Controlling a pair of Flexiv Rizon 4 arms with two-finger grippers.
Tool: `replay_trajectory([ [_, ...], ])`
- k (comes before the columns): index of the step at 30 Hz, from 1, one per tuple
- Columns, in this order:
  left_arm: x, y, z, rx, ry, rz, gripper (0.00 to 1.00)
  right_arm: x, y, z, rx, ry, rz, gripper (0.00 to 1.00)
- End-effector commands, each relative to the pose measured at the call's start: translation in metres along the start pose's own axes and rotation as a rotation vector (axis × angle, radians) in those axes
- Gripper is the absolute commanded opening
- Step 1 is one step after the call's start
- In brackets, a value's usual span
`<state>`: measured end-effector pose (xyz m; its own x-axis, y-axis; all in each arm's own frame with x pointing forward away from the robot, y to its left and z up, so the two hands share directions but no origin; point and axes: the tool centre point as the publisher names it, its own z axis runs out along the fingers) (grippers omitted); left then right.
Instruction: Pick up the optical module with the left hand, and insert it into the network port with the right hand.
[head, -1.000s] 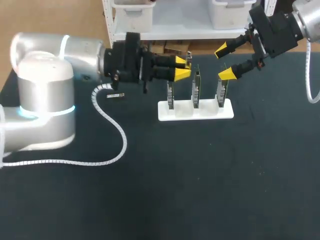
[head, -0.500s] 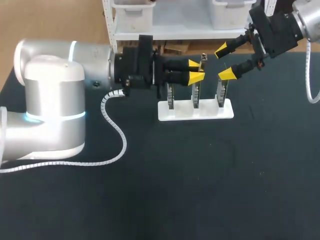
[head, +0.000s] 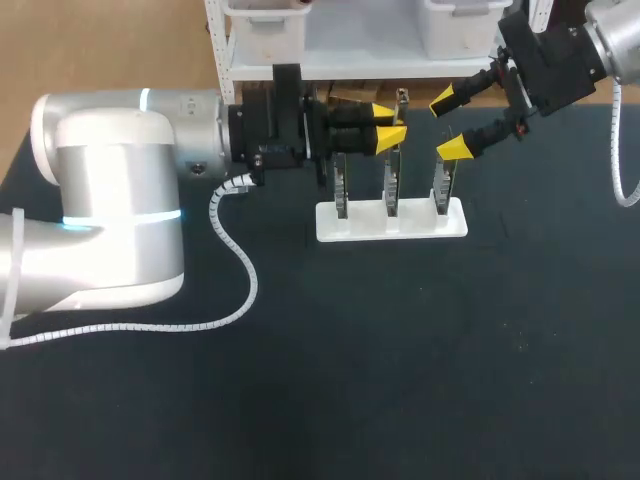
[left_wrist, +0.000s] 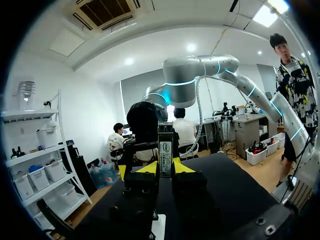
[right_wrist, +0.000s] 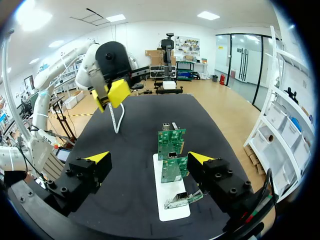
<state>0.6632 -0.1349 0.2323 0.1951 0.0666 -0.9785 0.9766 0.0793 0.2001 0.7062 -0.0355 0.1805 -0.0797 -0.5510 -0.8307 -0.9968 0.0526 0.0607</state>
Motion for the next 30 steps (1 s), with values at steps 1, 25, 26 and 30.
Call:
replay_trajectory([
  [1,0.001,0.023,0.006,0.173,0.008,-0.005,0.0,0.0,0.002,0.0,0.003,0.0,0.0,1.0],
  [25,0.017,0.02,0.032,0.2,0.025,-0.089,0.0,0.0,0.002,0.0,0.003,0.0,0.0,1.0],
  [26,0.016,0.019,0.031,0.185,0.027,-0.087,0.0,0.0,0.002,0.0,0.003,0.0,0.0,1.0],
  [30,0.018,0.011,0.026,0.133,0.013,-0.089,0.0,0.0,0.002,0.0,0.003,0.0,0.0,1.0],
])
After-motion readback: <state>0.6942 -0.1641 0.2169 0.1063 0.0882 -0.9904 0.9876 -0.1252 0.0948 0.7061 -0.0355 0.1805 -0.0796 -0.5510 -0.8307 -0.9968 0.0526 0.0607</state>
